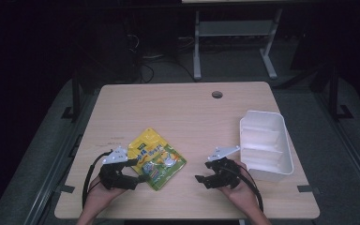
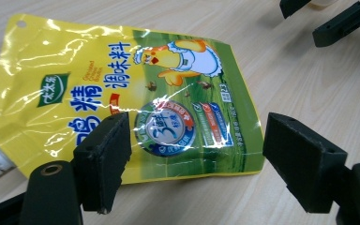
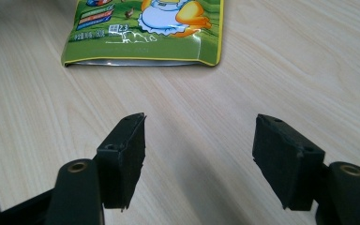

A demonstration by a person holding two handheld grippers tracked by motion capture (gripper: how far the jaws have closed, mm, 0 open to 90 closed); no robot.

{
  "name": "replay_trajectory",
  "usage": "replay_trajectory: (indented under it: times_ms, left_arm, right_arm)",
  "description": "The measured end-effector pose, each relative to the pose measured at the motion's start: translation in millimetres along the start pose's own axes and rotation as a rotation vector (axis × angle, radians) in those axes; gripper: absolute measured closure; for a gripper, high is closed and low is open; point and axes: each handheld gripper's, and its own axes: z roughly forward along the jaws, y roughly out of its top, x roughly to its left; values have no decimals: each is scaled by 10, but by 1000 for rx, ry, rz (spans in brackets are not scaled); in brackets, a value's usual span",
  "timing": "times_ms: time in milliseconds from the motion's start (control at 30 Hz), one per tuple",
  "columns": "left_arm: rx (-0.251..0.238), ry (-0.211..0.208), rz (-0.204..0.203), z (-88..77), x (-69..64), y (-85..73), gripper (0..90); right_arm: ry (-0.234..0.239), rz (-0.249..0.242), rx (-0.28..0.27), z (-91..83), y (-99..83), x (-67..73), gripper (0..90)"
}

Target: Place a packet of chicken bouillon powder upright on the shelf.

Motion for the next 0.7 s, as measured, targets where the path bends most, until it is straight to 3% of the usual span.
replay_trajectory:
  times_ms: [200,400,700]
  left_arm:
    - [1,13,-40,-27,83,-28,245]
    - [-16,39,-114,-60,203,-64,254]
    - [-19,101,-189,-115,371,-120,303]
  right_arm:
    - [-6,-20,14,51,11,46,339]
    - [-1,-38,11,82,65,88,340]
    - [32,-100,-23,148,514,213,371]
